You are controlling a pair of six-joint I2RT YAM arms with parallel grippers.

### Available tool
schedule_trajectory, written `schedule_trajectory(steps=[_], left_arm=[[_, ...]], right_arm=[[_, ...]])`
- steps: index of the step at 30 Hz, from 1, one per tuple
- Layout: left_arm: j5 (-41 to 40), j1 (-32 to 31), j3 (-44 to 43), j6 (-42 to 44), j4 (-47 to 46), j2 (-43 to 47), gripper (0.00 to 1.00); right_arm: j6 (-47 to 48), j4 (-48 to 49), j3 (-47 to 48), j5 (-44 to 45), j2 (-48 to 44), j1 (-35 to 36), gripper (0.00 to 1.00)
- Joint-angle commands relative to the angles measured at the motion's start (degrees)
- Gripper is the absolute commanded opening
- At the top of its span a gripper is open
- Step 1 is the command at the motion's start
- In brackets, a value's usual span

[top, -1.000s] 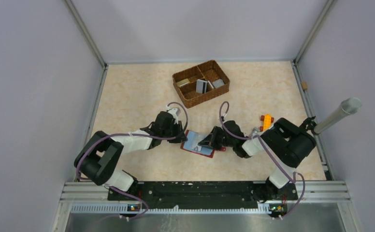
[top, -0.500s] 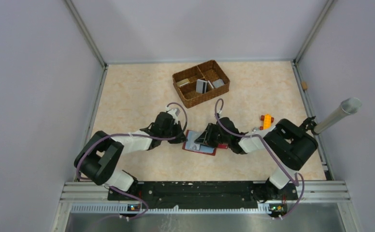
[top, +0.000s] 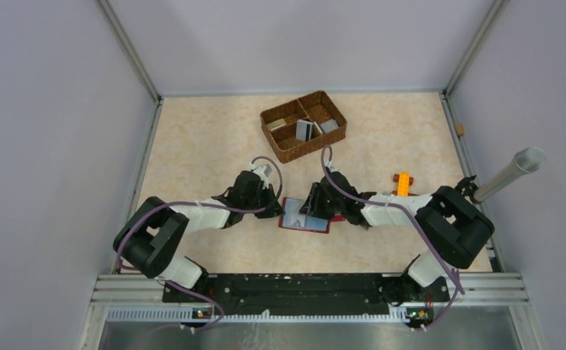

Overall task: Put the credit cards into the card holder
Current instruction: Insert the credit card into the card holder.

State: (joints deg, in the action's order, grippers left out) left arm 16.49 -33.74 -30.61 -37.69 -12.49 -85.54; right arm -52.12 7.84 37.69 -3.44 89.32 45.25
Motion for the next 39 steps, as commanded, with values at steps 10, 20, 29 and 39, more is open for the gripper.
schedule_trajectory(steps=[10, 20, 29, 39], left_arm=[[2.26, -0.2, 1.1, -0.86, 0.71, -0.69, 0.2], [2.49, -0.24, 1.05, -2.1, 1.86, 2.54, 0.36], [-3.73, 1.09, -0.03, 1.04, 9.59, 9.01, 0.81], [-1.12, 11.85, -5.8, 5.44, 24.85, 19.79, 0.99]], right_arm=[[-0.33, 1.42, 4.12, -1.91, 4.2, 2.35, 0.28], [-3.25, 3.08, 5.62, -2.02, 4.83, 3.46, 0.29], [7.74, -11.15, 8.73, 8.57, -6.99, 3.2, 0.65], [30.22, -22.62, 21.61, 6.8, -7.95, -9.28, 0.79]])
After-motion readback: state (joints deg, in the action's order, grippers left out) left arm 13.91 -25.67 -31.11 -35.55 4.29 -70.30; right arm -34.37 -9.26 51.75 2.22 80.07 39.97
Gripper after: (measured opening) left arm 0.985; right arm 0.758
